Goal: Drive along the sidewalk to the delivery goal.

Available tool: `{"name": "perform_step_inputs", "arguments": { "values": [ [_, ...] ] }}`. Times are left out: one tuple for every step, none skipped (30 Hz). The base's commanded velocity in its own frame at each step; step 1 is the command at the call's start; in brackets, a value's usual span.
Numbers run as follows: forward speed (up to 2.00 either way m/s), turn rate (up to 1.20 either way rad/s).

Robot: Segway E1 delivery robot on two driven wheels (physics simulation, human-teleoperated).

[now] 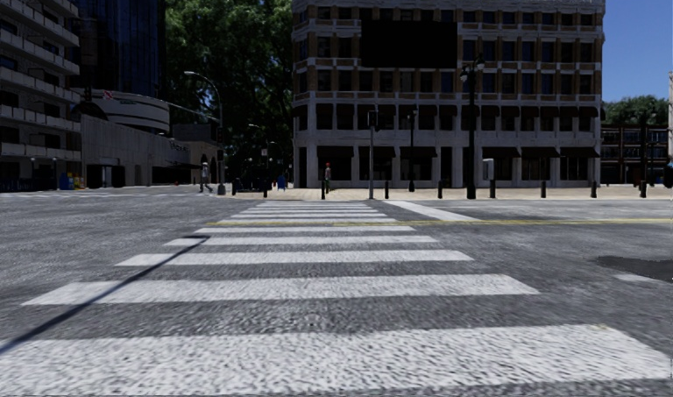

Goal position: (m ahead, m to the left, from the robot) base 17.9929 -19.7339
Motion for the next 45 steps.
{"name": "perform_step_inputs", "arguments": {
  "values": [
    [1.26, 0.0],
    [1.27, 0.0],
    [1.27, 0.0],
    [1.27, 0.0],
    [1.27, 0.0],
    [1.27, 0.0],
    [1.27, 0.0],
    [1.27, 0.0],
    [1.27, 0.0],
    [1.27, 0.0],
    [1.27, 0.0],
    [1.27, 0.0],
    [1.27, 0.0],
    [1.28, 0.0],
    [1.45, 0.0],
    [2.0, 0.0],
    [2.0, 0.0],
    [2.0, 0.0],
    [2.0, 0.0],
    [2.0, 0.0],
    [2.0, 0.0],
    [2.0, 0.0],
    [2.0, 0.0],
    [2.0, 0.0],
    [2.0, 0.0],
    [2.0, 0.0],
    [2.0, 0.0],
    [2.0, 0.0],
    [2.0, 0.0],
    [2.0, 0.0],
    [2.0, 0.0],
    [2.0, 0.0],
    [2.0, 0.0],
    [2.0, 0.0],
    [2.0, 0.0],
    [2.0, 0.0],
    [2.0, 0.0],
    [2.0, 0.0],
    [2.0, 0.0],
    [2.0, 0.0],
    [2.0, 0.0],
    [2.0, 0.0],
    [2.0, 0.0],
    [2.0, 0.0],
    [2.0, 0.0]
  ]
}}
